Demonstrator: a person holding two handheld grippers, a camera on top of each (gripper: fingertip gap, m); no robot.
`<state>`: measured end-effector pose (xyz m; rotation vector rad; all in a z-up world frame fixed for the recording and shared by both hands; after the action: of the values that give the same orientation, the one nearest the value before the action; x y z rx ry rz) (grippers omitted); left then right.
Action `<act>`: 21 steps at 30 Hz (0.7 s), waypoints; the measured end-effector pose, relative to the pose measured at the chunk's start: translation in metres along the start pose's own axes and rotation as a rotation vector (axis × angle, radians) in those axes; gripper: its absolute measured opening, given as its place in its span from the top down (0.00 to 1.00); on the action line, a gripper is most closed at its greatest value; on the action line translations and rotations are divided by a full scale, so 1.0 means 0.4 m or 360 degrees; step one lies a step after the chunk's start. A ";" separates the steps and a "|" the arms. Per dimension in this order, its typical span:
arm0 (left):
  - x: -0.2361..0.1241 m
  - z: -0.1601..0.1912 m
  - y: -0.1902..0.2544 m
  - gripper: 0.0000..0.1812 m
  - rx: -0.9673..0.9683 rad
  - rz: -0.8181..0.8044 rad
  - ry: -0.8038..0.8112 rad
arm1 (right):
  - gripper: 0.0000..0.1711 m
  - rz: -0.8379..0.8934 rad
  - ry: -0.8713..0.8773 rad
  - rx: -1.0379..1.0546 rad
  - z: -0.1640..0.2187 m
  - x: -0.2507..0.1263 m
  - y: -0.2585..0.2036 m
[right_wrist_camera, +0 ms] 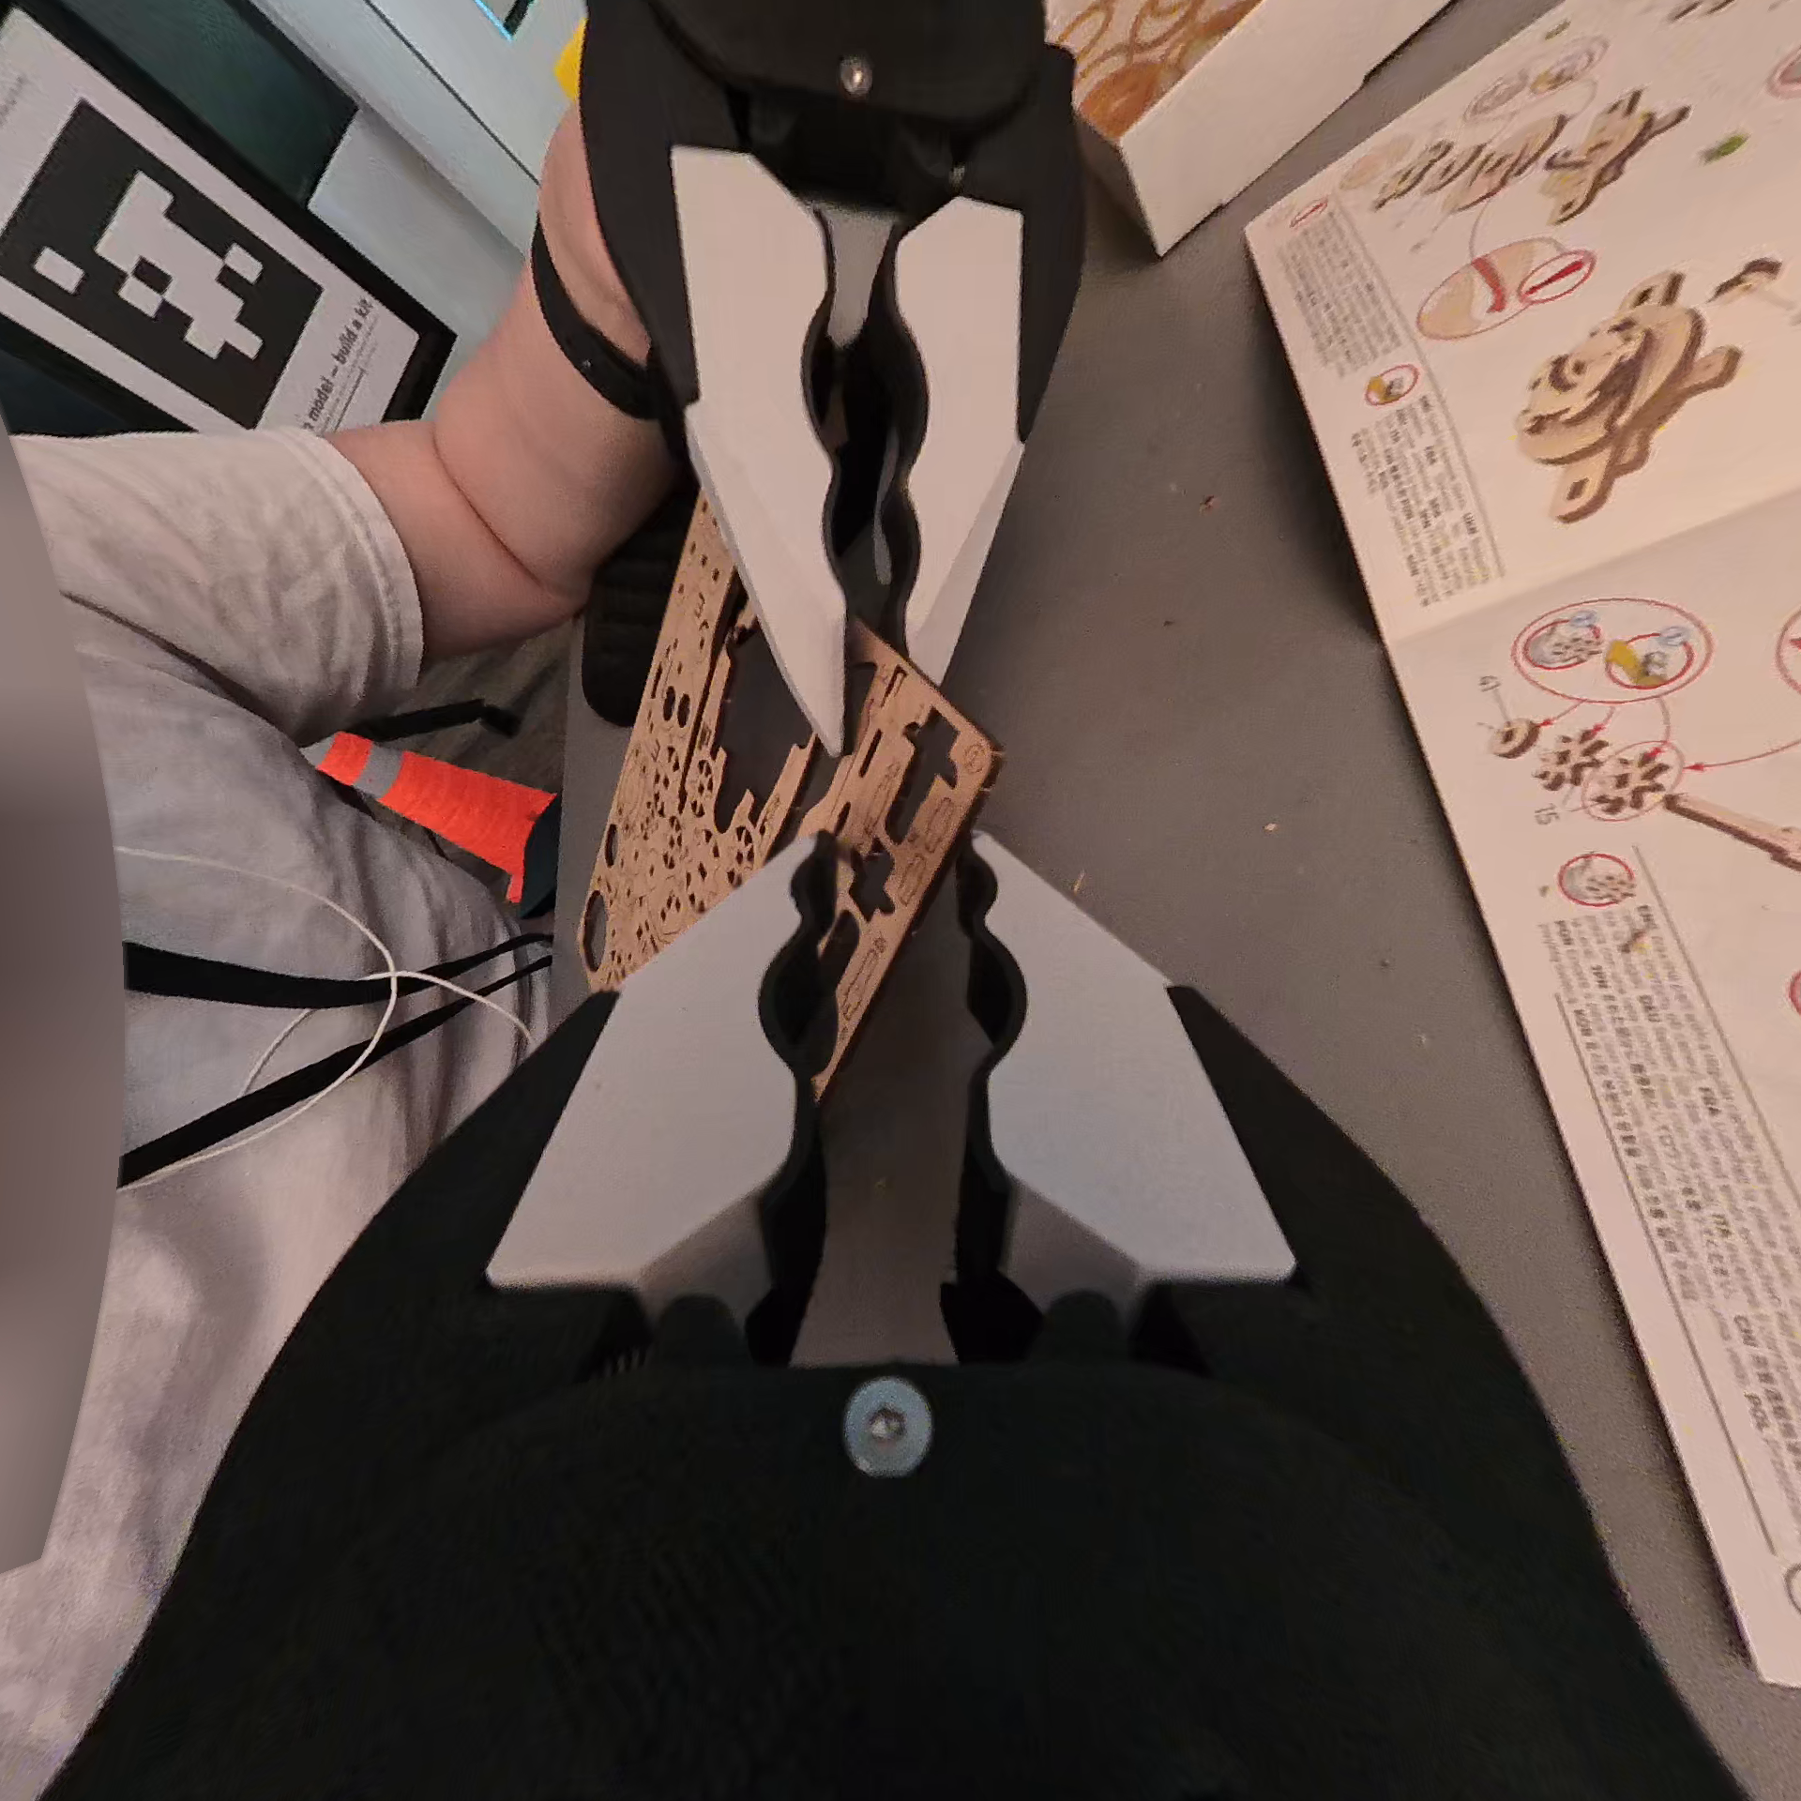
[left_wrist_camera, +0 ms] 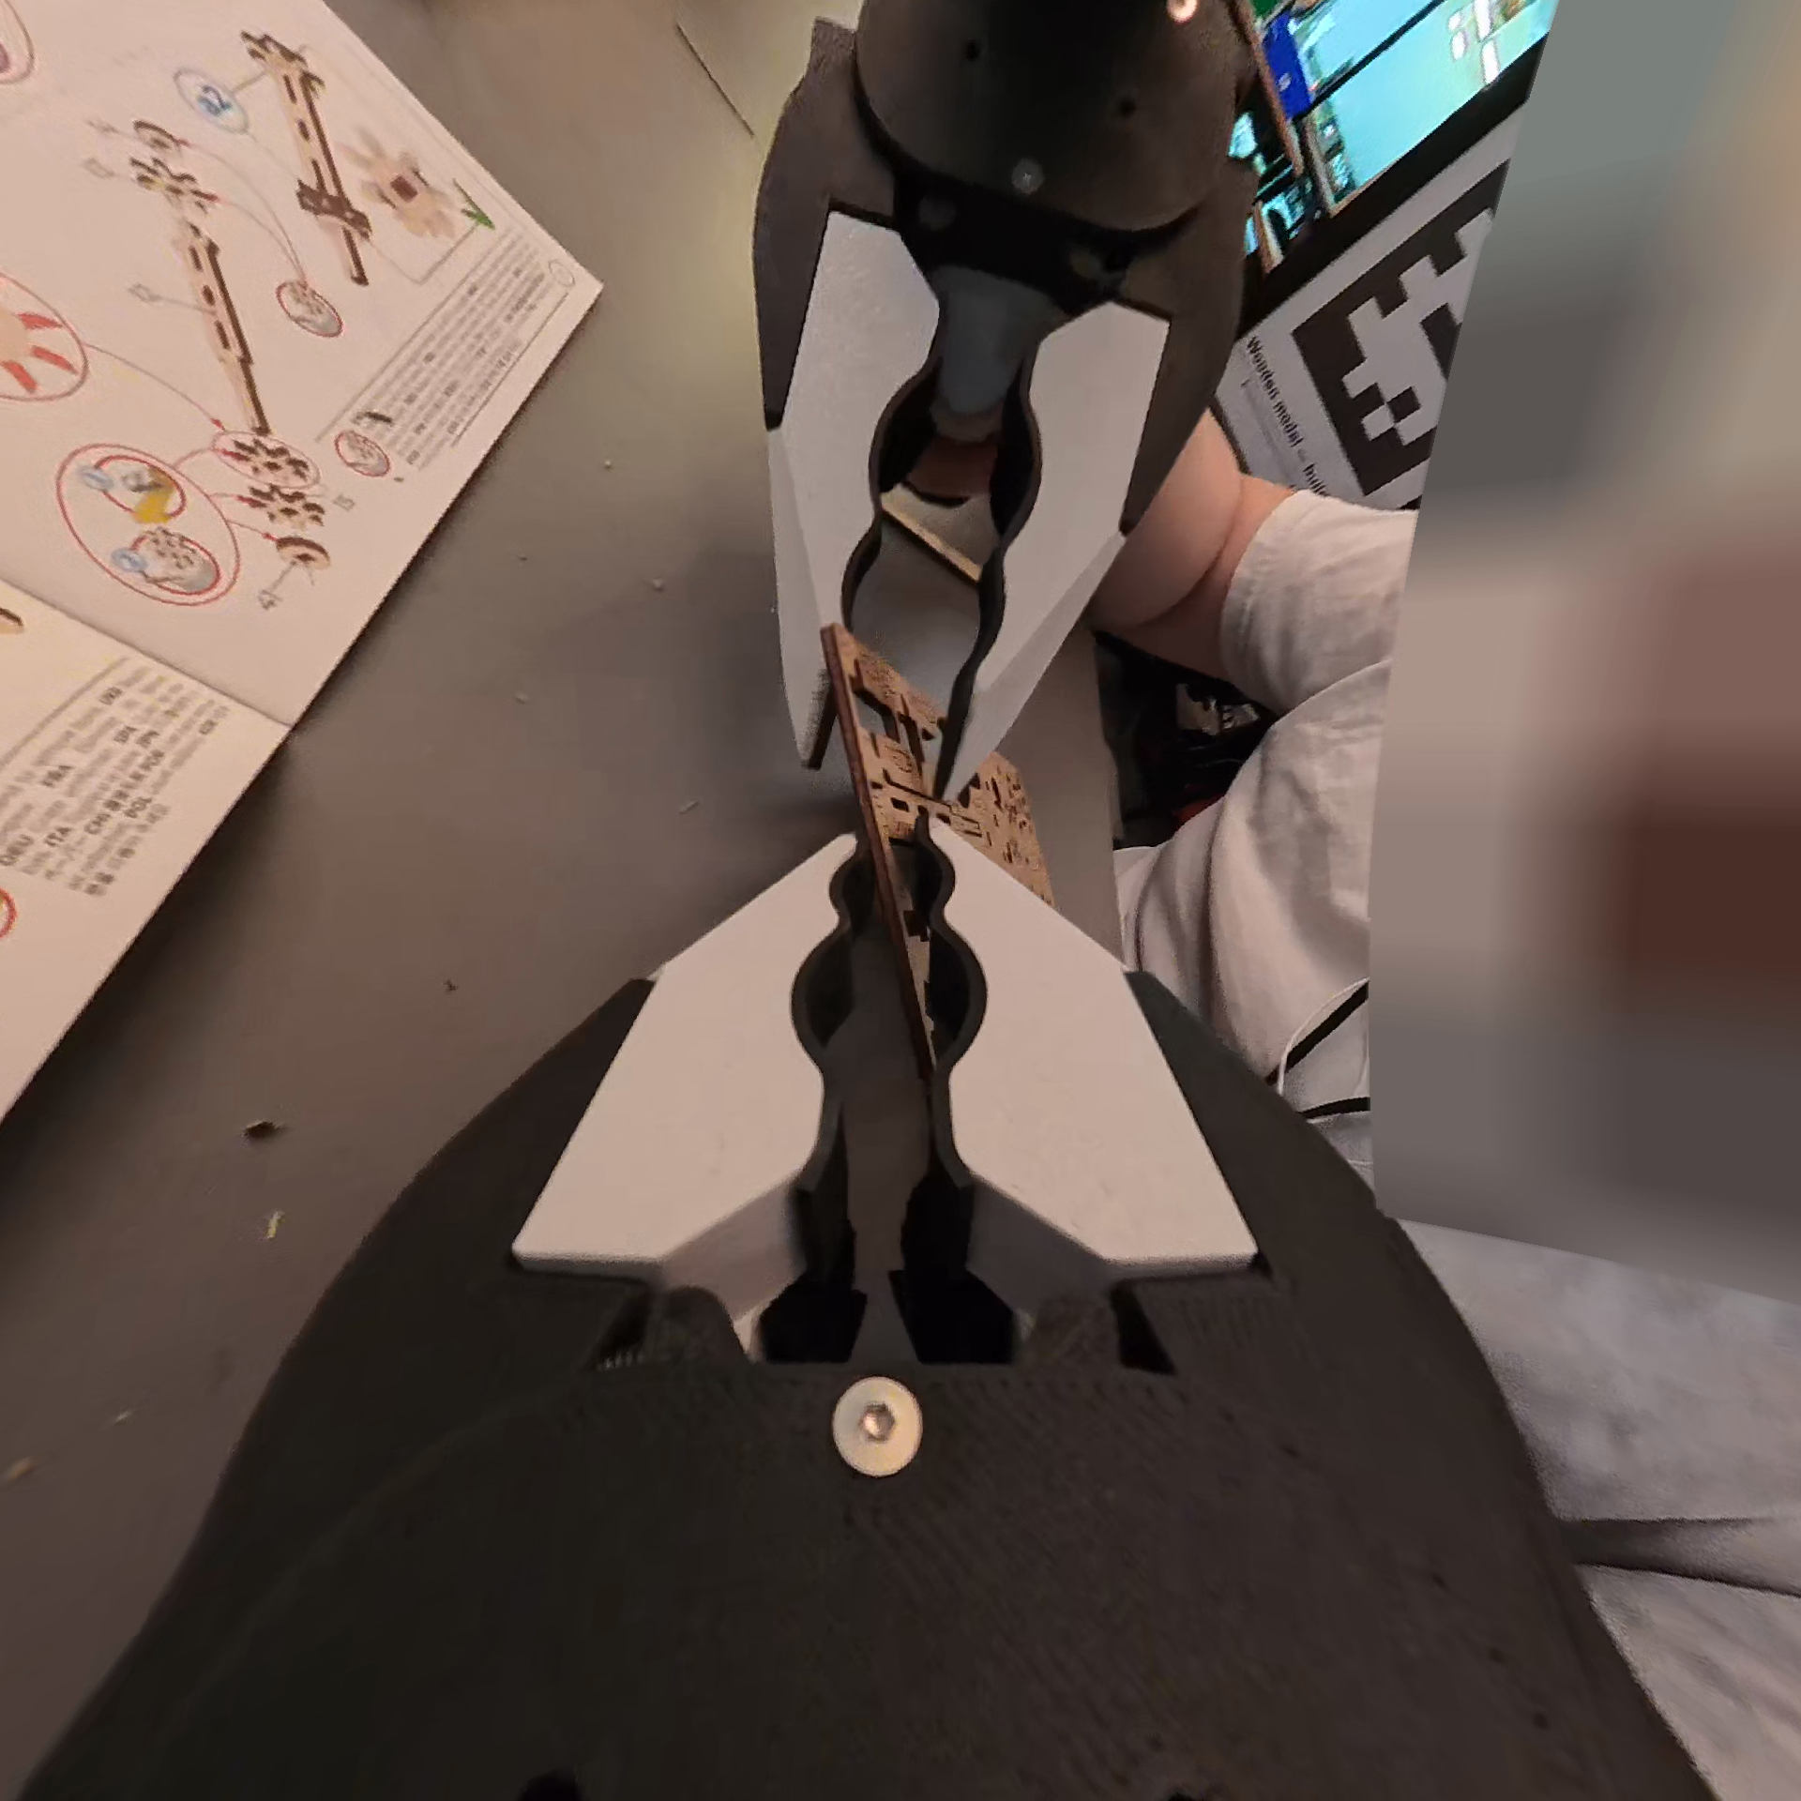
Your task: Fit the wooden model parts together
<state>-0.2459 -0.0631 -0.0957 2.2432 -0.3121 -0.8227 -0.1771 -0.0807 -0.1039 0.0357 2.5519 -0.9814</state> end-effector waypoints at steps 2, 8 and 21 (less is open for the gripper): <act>0.000 -0.002 -0.001 0.97 -0.0025 0.0019 0.0011 | 0.87 -0.0004 -0.0003 0.0013 0.002 0.001 0.001; -0.001 -0.014 0.005 0.97 0.0064 -0.0031 0.0054 | 0.94 -0.0232 0.0038 0.0204 0.008 0.012 -0.011; 0.019 -0.003 0.008 0.91 -0.0180 0.0227 0.0048 | 0.95 -0.0106 0.0177 -0.0064 -0.034 -0.015 -0.020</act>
<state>-0.2392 -0.0680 -0.0965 2.0998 -0.3970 -0.7130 -0.1779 -0.0775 -0.0874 -0.0062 2.6892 -0.9782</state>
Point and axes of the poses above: each gripper's, where its closed fingertips meet, x out along the fingers, z out of its underside, y = z × x across the jaws, the point moved 4 cm from there along -x, back along the fingers, and after that the axes turned 5 degrees about -z, right-handed, at the moved point
